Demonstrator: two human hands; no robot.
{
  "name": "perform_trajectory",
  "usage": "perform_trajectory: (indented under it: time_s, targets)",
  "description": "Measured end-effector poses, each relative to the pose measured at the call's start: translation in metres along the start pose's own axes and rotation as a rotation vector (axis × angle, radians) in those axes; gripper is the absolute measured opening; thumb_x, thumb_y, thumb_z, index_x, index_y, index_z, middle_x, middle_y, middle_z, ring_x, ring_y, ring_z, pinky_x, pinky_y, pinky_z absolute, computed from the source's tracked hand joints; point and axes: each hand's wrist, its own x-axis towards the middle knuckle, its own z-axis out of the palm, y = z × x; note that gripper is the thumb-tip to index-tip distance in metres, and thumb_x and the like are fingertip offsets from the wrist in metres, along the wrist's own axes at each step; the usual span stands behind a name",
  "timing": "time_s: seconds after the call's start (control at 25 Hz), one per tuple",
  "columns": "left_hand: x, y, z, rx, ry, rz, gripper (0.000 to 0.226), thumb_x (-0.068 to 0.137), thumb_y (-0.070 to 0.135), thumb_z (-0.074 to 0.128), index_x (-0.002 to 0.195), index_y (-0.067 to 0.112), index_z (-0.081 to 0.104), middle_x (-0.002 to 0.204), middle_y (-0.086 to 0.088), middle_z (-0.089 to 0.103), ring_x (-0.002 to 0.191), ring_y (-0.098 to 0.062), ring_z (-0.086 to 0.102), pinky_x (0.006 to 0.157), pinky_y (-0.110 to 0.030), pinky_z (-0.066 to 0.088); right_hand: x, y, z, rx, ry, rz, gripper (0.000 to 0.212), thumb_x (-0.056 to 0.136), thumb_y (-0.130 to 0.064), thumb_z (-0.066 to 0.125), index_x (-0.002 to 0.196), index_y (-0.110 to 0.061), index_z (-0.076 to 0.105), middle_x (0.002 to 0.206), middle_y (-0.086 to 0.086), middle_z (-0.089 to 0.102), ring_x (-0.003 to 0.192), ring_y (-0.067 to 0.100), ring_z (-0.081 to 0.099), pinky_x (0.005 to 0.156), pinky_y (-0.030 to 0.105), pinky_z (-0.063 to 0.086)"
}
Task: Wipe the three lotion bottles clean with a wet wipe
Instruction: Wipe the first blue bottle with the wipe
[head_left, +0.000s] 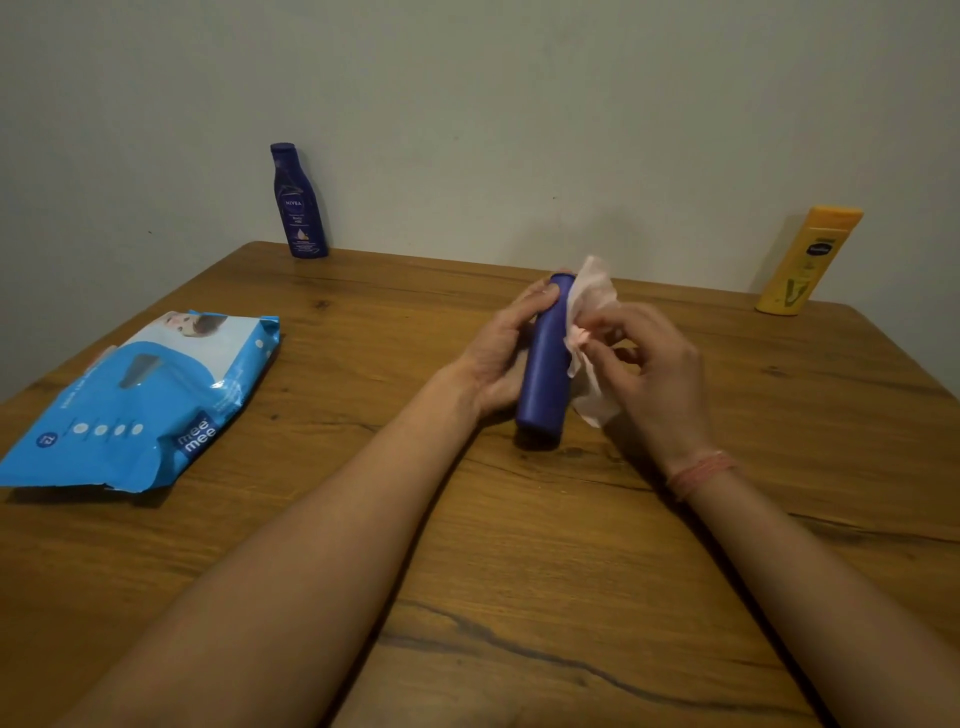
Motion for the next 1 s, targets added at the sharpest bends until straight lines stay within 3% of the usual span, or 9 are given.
perform_trajectory:
  time_s: [0.12,0.2,0.28,0.36,0.48,0.52,0.68,0.88,1.0]
  targets:
    - [-0.012,0.009,0.007,-0.081,-0.018,0.053,0.046,0.091,0.021,0.070,0.131,0.014,0.050,0.103,-0.013,0.061,0.087,-0.024,0.062,0.084,-0.038,0.056,-0.003,-0.001,0.005,0.040,-0.027,-0.114,0.020,0.090,-0.011,0.062,0.110,-0.013,0.066,0.111,0.002,0.063,0.099,0.009,0.058,0.085,0.027,0.053]
    - [-0.014,0.014,0.008,-0.051,0.000,0.036,0.045,0.083,0.035,0.073,0.115,0.013,0.050,0.078,-0.004,0.054,0.060,-0.016,0.054,0.059,-0.028,0.051,-0.008,-0.016,0.013,-0.029,-0.168,-0.325,0.020,0.089,-0.015,0.062,0.108,-0.011,0.069,0.113,0.004,0.063,0.104,0.013,0.055,0.092,0.021,0.045]
    - [-0.016,0.016,0.012,0.041,-0.011,0.046,0.047,0.074,0.045,0.070,0.107,0.017,0.050,0.067,-0.001,0.052,0.050,-0.013,0.050,0.051,-0.024,0.047,-0.009,-0.014,0.018,-0.103,-0.216,-0.368,0.020,0.089,-0.018,0.062,0.106,-0.013,0.070,0.112,0.004,0.063,0.106,0.013,0.052,0.093,0.018,0.041]
    - [-0.018,0.015,0.019,0.065,0.027,0.068,0.042,0.084,0.041,0.069,0.109,0.012,0.052,0.074,-0.008,0.060,0.058,-0.017,0.060,0.055,-0.028,0.055,-0.004,-0.004,0.012,-0.044,-0.086,-0.147,0.017,0.089,-0.017,0.063,0.104,-0.015,0.071,0.112,0.002,0.063,0.103,0.013,0.055,0.089,0.021,0.045]
    - [-0.011,0.010,0.014,0.043,0.095,0.104,0.044,0.099,0.027,0.057,0.130,-0.004,0.052,0.112,-0.021,0.061,0.100,-0.029,0.063,0.097,-0.042,0.053,0.000,0.013,0.000,0.038,0.012,0.105,0.018,0.090,-0.015,0.063,0.107,-0.019,0.070,0.110,-0.003,0.061,0.096,0.005,0.058,0.080,0.013,0.048]
    - [-0.010,0.009,0.014,0.051,0.075,0.088,0.045,0.100,0.027,0.056,0.132,-0.004,0.050,0.113,-0.020,0.061,0.101,-0.029,0.063,0.097,-0.043,0.053,0.000,0.013,0.001,0.027,-0.005,0.109,0.019,0.091,-0.015,0.063,0.108,-0.019,0.069,0.111,-0.003,0.061,0.096,0.003,0.057,0.082,0.013,0.048]
    - [-0.015,0.009,0.016,0.068,0.006,-0.073,0.033,0.097,0.041,0.056,0.108,0.011,0.058,0.085,-0.007,0.061,0.069,-0.019,0.061,0.061,-0.031,0.053,-0.005,-0.001,0.016,-0.084,-0.117,-0.118,0.022,0.089,-0.017,0.062,0.110,-0.014,0.069,0.116,0.003,0.063,0.112,0.009,0.053,0.101,0.015,0.039]
    - [-0.016,0.005,0.016,0.020,-0.021,-0.035,0.042,0.103,0.037,0.045,0.128,0.006,0.055,0.102,-0.013,0.066,0.087,-0.024,0.065,0.084,-0.038,0.054,0.001,0.006,0.002,0.075,0.070,0.102,0.016,0.092,-0.016,0.062,0.106,-0.020,0.066,0.106,-0.005,0.063,0.096,0.003,0.058,0.081,0.022,0.053]
    - [-0.017,0.005,0.019,-0.021,0.058,-0.006,0.040,0.103,0.043,0.041,0.116,0.010,0.060,0.087,-0.009,0.069,0.077,-0.022,0.065,0.076,-0.036,0.053,-0.001,0.002,0.007,0.134,0.006,0.103,0.017,0.091,-0.015,0.063,0.107,-0.020,0.065,0.109,-0.006,0.062,0.099,0.003,0.059,0.081,0.019,0.052]
